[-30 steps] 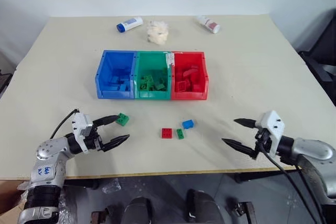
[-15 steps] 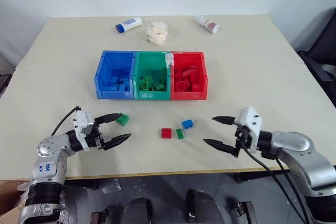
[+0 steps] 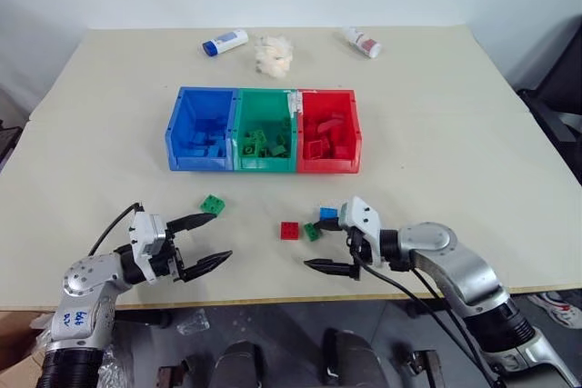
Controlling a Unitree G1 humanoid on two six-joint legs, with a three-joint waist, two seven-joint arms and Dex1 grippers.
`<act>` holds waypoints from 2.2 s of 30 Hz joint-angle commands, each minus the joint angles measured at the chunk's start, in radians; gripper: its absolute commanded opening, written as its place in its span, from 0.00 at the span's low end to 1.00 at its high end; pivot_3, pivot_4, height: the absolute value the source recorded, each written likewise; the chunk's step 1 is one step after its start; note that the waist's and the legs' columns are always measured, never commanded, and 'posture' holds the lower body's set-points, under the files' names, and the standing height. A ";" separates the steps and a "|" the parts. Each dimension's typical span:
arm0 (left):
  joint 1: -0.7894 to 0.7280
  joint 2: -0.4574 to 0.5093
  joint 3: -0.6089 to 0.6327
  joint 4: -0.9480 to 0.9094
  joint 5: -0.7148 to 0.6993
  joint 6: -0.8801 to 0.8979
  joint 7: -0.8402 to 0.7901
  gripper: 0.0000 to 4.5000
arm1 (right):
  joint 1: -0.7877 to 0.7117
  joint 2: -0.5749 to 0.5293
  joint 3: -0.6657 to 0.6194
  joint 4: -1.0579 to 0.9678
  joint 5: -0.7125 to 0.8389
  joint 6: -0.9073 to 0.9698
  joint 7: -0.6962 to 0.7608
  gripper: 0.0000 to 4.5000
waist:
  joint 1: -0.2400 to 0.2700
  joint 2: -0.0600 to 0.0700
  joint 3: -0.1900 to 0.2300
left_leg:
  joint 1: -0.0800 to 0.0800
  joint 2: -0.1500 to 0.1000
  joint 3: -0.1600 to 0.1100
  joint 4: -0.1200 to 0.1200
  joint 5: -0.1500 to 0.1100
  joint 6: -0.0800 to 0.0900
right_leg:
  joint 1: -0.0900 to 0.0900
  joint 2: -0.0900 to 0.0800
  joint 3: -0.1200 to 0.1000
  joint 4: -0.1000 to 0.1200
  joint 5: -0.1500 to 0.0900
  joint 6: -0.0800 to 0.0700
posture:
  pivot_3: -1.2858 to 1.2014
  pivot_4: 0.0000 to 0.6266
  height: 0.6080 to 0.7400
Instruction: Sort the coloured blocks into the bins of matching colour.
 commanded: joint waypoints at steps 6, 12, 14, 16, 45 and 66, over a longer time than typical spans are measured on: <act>0.051 0.002 0.035 -0.083 -0.027 0.006 0.031 1.00 | -0.036 0.039 0.031 0.106 -0.076 -0.055 -0.004 1.00 | -0.001 0.000 0.000 | 0.000 0.000 0.000 0.000 0.000 0.000 | 0.000 0.000 0.000 0.000 0.000 0.000 | 0.52 0.24 1.00; 0.039 0.001 0.033 -0.069 -0.025 0.001 0.035 1.00 | -0.035 0.042 0.033 0.104 -0.089 -0.063 0.005 0.71 | -0.001 0.000 0.000 | 0.001 0.000 0.000 0.000 0.000 0.000 | 0.000 0.000 0.000 0.001 0.000 0.000 | 0.52 0.24 1.00; 0.033 0.001 0.033 -0.063 -0.025 -0.001 0.035 1.00 | -0.032 0.043 0.027 0.093 -0.090 -0.060 0.005 0.56 | -0.001 0.000 0.000 | 0.001 0.000 0.000 0.000 0.000 0.000 | 0.000 0.000 0.000 0.001 0.000 0.000 | 0.52 0.24 1.00; 0.031 0.001 0.033 -0.061 -0.025 -0.002 0.035 1.00 | -0.027 0.041 0.023 0.082 -0.087 -0.055 0.008 0.42 | -0.001 -0.001 0.000 | 0.001 0.000 0.000 0.000 0.000 0.000 | 0.000 0.000 0.000 0.000 0.000 0.000 | 0.52 0.24 1.00; -0.055 -0.003 0.043 0.033 -0.087 -0.067 -0.115 1.00 | -0.684 0.436 -0.155 0.839 -0.154 -0.456 -0.253 0.78 | -0.016 0.000 0.000 | 0.000 0.001 0.004 -0.001 0.000 -0.001 | -0.003 0.001 0.001 0.001 0.000 -0.001 | 0.52 0.24 1.00; -0.215 0.036 -0.021 0.245 -0.054 -0.064 -0.313 1.00 | -0.020 -0.039 -0.267 -0.020 0.067 -0.141 0.102 1.00 | -0.002 0.000 0.000 | 0.000 0.001 0.005 0.000 -0.001 -0.001 | -0.003 0.001 0.002 0.000 0.000 0.000 | 0.52 0.24 1.00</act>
